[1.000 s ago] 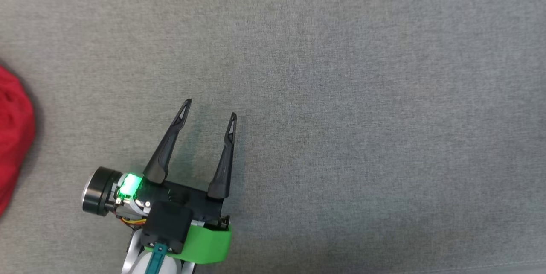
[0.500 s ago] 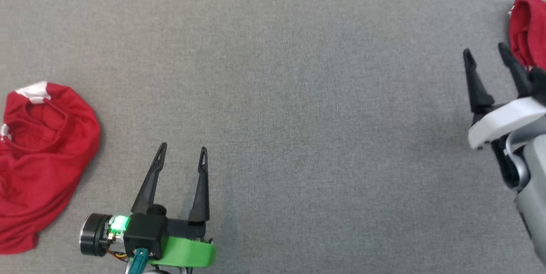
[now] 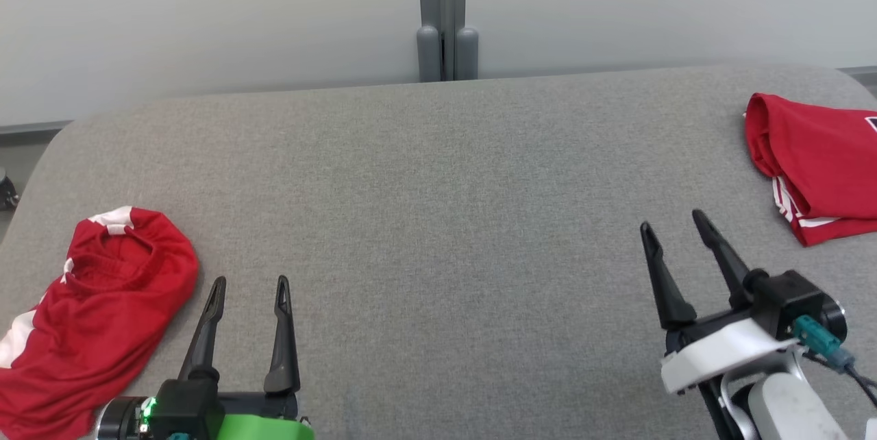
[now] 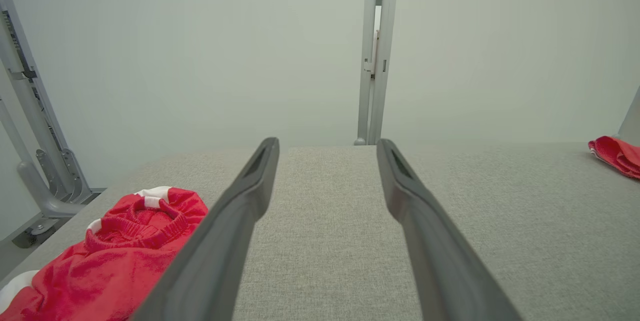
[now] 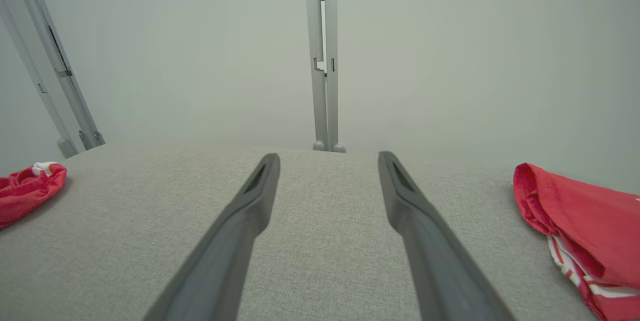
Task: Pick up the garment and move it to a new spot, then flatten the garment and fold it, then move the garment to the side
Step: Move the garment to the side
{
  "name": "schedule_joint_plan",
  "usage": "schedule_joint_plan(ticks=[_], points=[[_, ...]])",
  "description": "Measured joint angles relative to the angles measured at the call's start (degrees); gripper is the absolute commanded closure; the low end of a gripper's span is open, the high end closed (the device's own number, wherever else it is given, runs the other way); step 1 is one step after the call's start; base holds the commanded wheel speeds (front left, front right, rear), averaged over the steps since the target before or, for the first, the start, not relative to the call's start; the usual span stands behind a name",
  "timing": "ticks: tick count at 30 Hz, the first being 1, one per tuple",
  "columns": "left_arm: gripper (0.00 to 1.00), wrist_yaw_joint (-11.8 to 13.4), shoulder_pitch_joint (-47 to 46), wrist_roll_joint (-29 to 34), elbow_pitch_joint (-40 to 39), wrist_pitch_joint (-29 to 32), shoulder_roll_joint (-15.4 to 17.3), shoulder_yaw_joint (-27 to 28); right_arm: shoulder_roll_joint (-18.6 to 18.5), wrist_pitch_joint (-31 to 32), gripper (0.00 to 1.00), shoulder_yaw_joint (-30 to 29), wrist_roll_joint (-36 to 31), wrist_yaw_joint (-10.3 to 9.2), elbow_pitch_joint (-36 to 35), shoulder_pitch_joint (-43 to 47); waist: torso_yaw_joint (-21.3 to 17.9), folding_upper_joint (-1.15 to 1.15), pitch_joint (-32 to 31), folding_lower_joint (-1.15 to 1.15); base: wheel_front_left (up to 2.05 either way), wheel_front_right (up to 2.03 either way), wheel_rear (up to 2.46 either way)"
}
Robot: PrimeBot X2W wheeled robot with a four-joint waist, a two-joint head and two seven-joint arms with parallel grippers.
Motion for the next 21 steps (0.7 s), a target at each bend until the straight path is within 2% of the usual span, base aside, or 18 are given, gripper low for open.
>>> schedule_joint_plan(ticks=[3, 10, 21], points=[[0.00, -0.67, 1.15, 1.00, -0.65, 0.00, -0.51, 0.76, 1.67, 0.00, 0.00, 0.04, -1.01, 0.00, -1.07, 3.71, -0.74, 0.00, -1.44, 0.00, 0.00, 0.00, 0.00], [0.00, -1.59, 4.60, 1.27, 0.68, 0.00, -0.93, 1.70, 2.63, 0.00, 0.00, -0.36, -0.30, 0.00, -3.41, 10.42, -1.85, 0.00, -4.08, 0.00, 0.00, 0.00, 0.00], [0.00, -2.03, 6.05, 0.93, 2.90, 0.00, -1.01, 1.40, 3.79, 0.00, 0.00, -2.67, -0.35, 0.00, -3.89, 11.85, -3.30, 0.00, -5.66, 0.00, 0.00, 0.00, 0.00]])
